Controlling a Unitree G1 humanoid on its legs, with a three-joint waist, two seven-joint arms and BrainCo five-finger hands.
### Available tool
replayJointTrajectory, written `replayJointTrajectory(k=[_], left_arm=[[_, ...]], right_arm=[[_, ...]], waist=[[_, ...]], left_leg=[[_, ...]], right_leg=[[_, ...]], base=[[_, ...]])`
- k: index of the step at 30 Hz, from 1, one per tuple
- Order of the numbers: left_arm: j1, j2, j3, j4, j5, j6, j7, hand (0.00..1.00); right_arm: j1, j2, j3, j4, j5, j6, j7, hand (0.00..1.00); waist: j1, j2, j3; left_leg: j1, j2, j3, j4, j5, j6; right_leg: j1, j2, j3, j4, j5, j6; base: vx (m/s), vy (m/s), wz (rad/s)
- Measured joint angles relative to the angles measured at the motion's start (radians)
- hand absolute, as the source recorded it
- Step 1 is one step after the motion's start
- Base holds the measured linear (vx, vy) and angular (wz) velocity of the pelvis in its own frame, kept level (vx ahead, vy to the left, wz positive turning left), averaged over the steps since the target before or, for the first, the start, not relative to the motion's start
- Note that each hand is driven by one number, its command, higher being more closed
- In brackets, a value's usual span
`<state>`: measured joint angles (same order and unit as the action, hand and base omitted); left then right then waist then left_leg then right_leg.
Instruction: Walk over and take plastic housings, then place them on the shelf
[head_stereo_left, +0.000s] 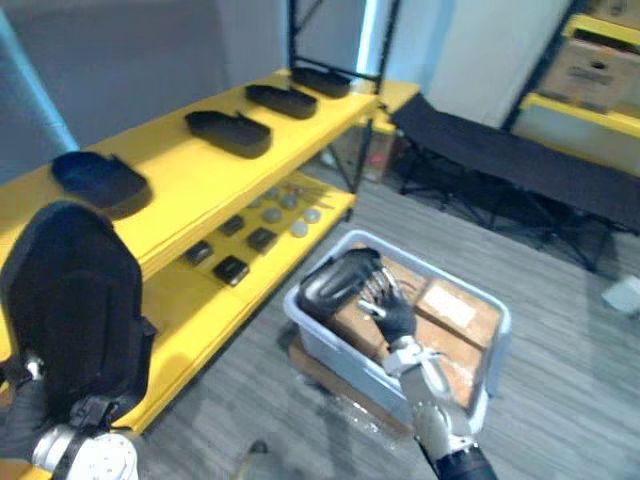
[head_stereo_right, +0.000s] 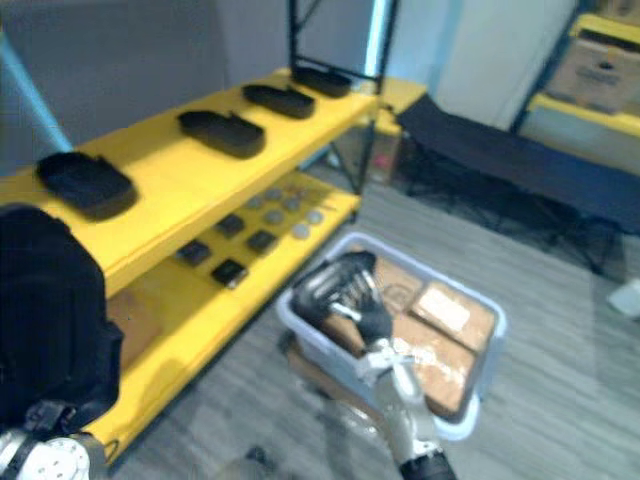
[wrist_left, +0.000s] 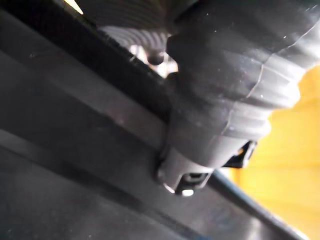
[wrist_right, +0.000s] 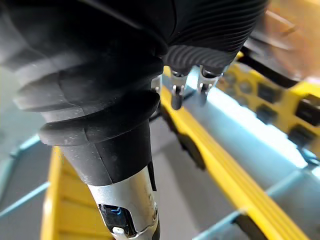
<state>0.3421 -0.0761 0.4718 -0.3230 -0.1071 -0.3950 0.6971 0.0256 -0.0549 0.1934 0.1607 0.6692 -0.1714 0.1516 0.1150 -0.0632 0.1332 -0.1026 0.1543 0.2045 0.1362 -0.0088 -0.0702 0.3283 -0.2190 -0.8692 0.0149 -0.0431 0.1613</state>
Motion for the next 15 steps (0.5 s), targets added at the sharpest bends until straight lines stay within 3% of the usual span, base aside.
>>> replayJointTrajectory(k=[1,4,6,7,8,10,12,14,15], left_arm=[[0.002,0.0,-0.023,0.0,-0.004,-0.006,-0.009,1.0],[0.005,-0.001,-0.035,-0.005,-0.015,-0.02,-0.048,1.0],[0.004,0.0,-0.042,-0.018,-0.025,-0.033,-0.105,1.0],[-0.007,0.003,-0.062,-0.022,-0.044,-0.047,-0.179,1.0],[-0.014,0.006,-0.078,-0.022,-0.046,-0.047,-0.208,1.0],[-0.036,0.026,-0.15,-0.022,-0.069,-0.05,-0.302,1.0],[-0.059,0.053,-0.184,-0.021,-0.088,-0.054,-0.346,1.0],[-0.112,0.074,-0.214,-0.007,-0.131,-0.055,-0.371,1.0],[-0.121,0.078,-0.214,0.0,-0.133,-0.055,-0.367,1.0]], right_arm=[[0.012,-0.019,-0.014,-0.002,-0.005,-0.001,-0.004,0.0],[0.018,-0.007,-0.036,-0.001,-0.002,-0.021,0.02,0.0],[0.02,0.009,-0.037,-0.001,0.014,-0.04,0.049,0.0],[0.03,0.019,-0.047,-0.003,0.023,-0.075,0.078,0.0],[0.038,0.023,-0.059,-0.004,0.025,-0.092,0.092,0.0],[0.053,0.025,-0.099,-0.01,0.027,-0.13,0.135,0.0],[0.069,0.026,-0.116,-0.048,0.027,-0.149,0.161,0.0],[0.081,0.023,-0.122,-0.085,0.025,-0.155,0.187,0.0],[0.077,0.022,-0.122,-0.084,0.024,-0.154,0.192,0.0]], waist=[[0.003,0.013,0.012],[0.008,0.015,0.048],[0.007,-0.002,0.06],[0.005,-0.018,0.068],[0.004,-0.024,0.068],[-0.009,-0.026,0.071],[-0.027,-0.022,0.073],[-0.039,-0.023,0.076],[-0.037,-0.022,0.076]], left_leg=[[-0.008,-0.005,-0.001,-0.009,0.055,-0.02],[-0.02,-0.042,0.014,-0.024,0.069,-0.006],[-0.021,-0.055,0.028,-0.022,0.064,0.006],[-0.021,-0.069,0.028,-0.02,0.062,0.01],[-0.021,-0.074,0.025,-0.021,0.061,0.012],[-0.021,-0.08,0.008,-0.026,0.059,0.019],[-0.018,-0.086,-0.02,-0.049,0.071,0.026],[-0.021,-0.1,-0.058,-0.077,0.103,0.027],[-0.023,-0.103,-0.059,-0.073,0.105,0.024]], right_leg=[[0.003,-0.009,-0.016,0.018,-0.009,0.005],[-0.02,-0.047,-0.006,0.038,-0.019,-0.003],[-0.033,-0.07,0.007,0.055,-0.018,-0.004],[-0.039,-0.09,0.032,0.078,-0.017,-0.011],[-0.046,-0.097,0.049,0.092,-0.016,-0.015],[-0.078,-0.113,0.16,0.16,0.0,-0.038],[-0.101,-0.115,0.248,0.209,-0.002,-0.047],[-0.101,-0.098,0.324,0.2,-0.076,-0.076],[-0.095,-0.098,0.324,0.194,-0.084,-0.075]], base=[[-0.01,0.099,0.88],[-0.02,0.158,0.17],[0.01,0.148,-0.08],[0.03,0.125,0.02],[0.04,0.123,0.15],[0.04,0.12,0.21],[0.03,0.062,0.36],[0.01,-0.066,0.53],[-0.02,-0.11,0.3]])
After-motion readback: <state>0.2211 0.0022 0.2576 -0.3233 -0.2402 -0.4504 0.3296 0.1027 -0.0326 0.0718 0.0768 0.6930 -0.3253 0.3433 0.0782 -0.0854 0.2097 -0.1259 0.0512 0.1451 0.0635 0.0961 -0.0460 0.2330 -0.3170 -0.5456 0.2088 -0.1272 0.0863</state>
